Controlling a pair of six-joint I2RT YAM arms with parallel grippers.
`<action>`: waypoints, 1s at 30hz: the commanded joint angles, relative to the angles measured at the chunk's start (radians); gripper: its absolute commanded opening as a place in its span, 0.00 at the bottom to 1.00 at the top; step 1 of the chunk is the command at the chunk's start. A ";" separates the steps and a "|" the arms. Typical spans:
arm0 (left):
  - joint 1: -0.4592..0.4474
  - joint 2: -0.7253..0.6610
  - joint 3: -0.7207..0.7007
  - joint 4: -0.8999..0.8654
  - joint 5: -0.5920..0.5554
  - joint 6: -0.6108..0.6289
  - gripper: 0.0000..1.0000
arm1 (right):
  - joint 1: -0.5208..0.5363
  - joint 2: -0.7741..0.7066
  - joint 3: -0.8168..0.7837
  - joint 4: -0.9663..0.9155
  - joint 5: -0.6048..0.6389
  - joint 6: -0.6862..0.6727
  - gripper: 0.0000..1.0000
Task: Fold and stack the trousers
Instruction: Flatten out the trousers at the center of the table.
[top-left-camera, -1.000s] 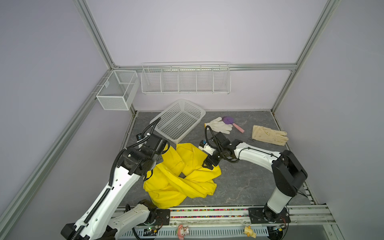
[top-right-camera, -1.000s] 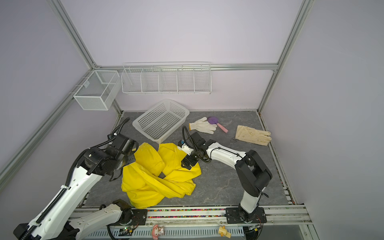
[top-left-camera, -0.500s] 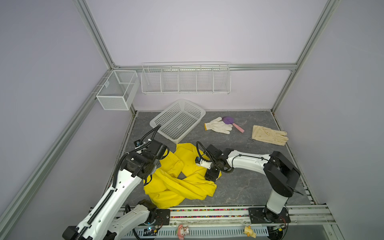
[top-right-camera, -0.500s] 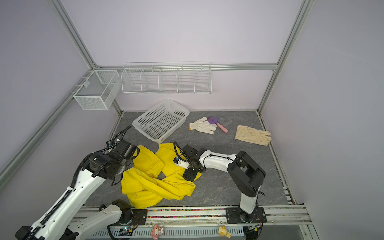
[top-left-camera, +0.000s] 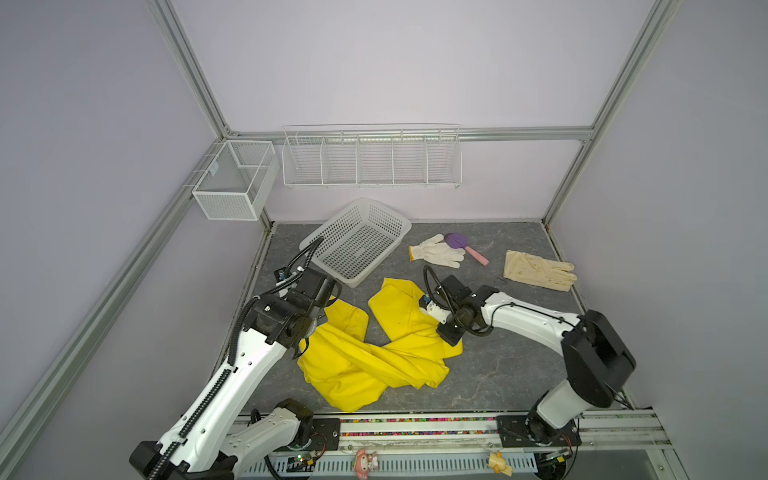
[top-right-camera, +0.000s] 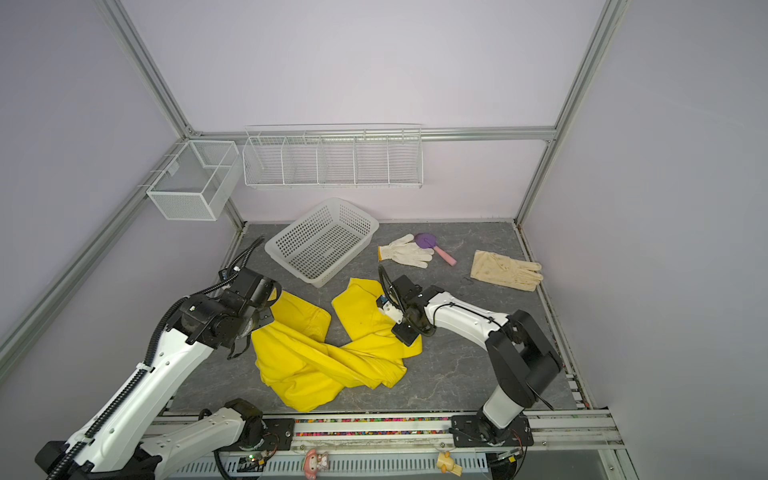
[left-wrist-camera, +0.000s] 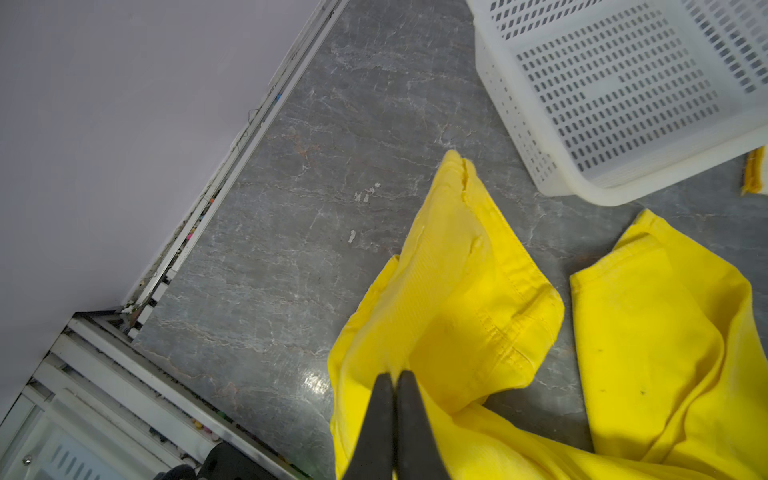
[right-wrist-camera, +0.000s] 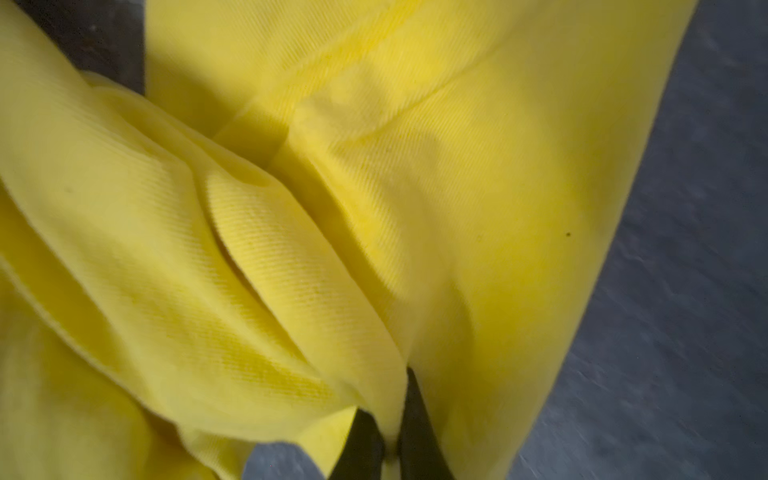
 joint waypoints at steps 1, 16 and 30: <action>0.005 0.016 0.070 -0.015 -0.046 0.018 0.00 | -0.093 -0.150 -0.021 -0.147 0.036 0.095 0.07; 0.005 0.101 0.272 -0.135 -0.230 0.121 0.00 | -0.146 -0.194 0.003 -0.135 0.150 -0.016 0.32; 0.029 0.228 0.269 -0.006 -0.226 0.173 0.00 | 0.150 -0.409 -0.129 -0.016 -0.081 -0.337 0.95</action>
